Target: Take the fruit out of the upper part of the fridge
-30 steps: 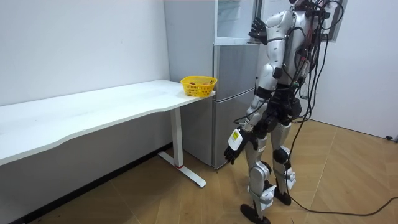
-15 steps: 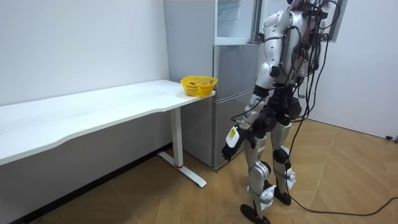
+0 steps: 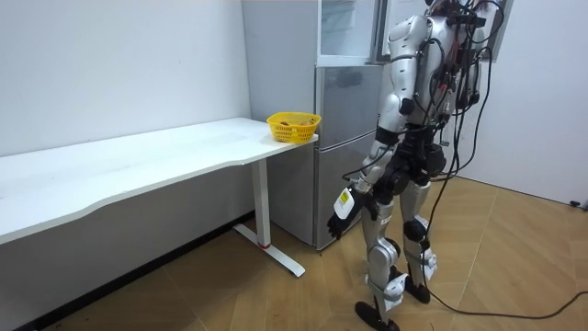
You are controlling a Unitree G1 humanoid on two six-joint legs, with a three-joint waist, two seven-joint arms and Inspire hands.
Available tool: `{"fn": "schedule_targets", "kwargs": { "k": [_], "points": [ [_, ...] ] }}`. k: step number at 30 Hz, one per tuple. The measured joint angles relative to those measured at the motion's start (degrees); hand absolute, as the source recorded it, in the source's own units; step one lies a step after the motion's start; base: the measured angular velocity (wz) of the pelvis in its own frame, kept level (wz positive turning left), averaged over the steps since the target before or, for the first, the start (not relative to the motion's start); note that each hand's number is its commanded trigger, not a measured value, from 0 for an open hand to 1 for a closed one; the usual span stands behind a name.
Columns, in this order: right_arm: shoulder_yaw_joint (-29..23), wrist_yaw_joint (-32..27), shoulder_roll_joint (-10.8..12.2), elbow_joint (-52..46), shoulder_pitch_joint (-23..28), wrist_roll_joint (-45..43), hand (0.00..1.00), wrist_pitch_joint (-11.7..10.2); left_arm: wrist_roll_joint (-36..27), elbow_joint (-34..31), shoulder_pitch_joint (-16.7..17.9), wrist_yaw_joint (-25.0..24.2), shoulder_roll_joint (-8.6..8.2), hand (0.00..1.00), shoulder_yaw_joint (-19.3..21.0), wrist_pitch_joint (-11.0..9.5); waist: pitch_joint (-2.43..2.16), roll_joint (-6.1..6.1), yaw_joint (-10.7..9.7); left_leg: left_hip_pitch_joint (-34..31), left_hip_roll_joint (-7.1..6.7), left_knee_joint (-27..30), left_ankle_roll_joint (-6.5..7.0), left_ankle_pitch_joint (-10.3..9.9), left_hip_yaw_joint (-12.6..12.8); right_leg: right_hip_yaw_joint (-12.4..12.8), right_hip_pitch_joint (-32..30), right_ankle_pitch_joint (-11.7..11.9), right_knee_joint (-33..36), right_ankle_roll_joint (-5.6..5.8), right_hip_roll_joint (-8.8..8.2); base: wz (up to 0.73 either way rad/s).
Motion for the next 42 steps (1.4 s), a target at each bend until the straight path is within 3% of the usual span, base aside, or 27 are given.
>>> {"fn": "schedule_targets", "kwargs": {
  "k": [8,15,21,23,29,37,42],
  "points": [
    [-0.1,0.2,0.0,9.2,0.4,3.8,0.0,-0.3,0.1,-1.1,0.7,-0.1,-0.1,0.0,1.3,0.0,0.12,-0.11,0.3,0.3,0.0,0.0,0.0,0.0,0.1,0.1,0.0,0.0,0.0,-0.01,-0.01,0.0],
    [-1.8,1.4,0.0,9.4,0.4,7.3,0.0,-0.3,0.5,-2.0,0.9,-1.1,-0.15,0.0,2.8,-0.3,0.07,-0.05,0.2,0.3,-0.01,0.1,0.0,0.0,0.1,0.1,0.1,0.0,0.0,0.0,-0.03,0.0],
    [-7.2,1.4,-1.1,9.4,-0.9,9.4,0.0,-0.4,0.1,-2.1,1.0,-1.5,0.1,0.0,5.8,-1.3,0.43,-0.64,-0.9,-0.2,-0.09,0.1,0.0,0.0,-0.1,-0.1,0.0,-0.1,0.0,0.14,-0.1,0.02],
    [-9.2,1.3,-2.5,9.3,-0.9,10.2,0.0,-0.4,0.1,-2.1,1.0,-1.5,0.3,0.0,6.7,-1.5,0.41,-0.75,-1.3,-0.4,-0.18,0.1,0.01,0.0,-0.4,-0.3,0.0,-0.2,0.0,0.21,-0.18,0.06],
    [-15.3,0.7,-2.9,9.6,-0.9,14.0,0.0,-0.3,0.1,-2.6,1.7,-1.4,0.29,0.0,9.5,-1.4,0.26,-1.27,-1.3,-0.1,-0.21,0.0,0.01,0.0,-0.6,-0.6,0.0,-0.3,-0.1,0.15,-0.21,0.02],
    [-20.3,-1.5,-3.4,17.4,-3.0,14.0,0.0,0.3,0.1,-2.9,2.3,-1.8,0.45,0.0,10.5,-0.3,0.31,-2.16,-1.8,0.0,-0.23,0.1,0.03,0.0,-0.8,-0.6,0.1,-0.3,-0.1,0.15,-0.25,0.0],
    [-20.5,-2.7,-3.7,20.9,-3.8,14.2,0.0,0.3,0.2,-3.0,2.9,-3.3,0.49,0.0,10.6,-0.1,0.33,-2.16,-2.9,-0.1,-0.23,0.1,0.03,0.0,-0.8,-0.6,0.1,-0.3,0.0,0.18,-0.25,0.0]
  ]
}}
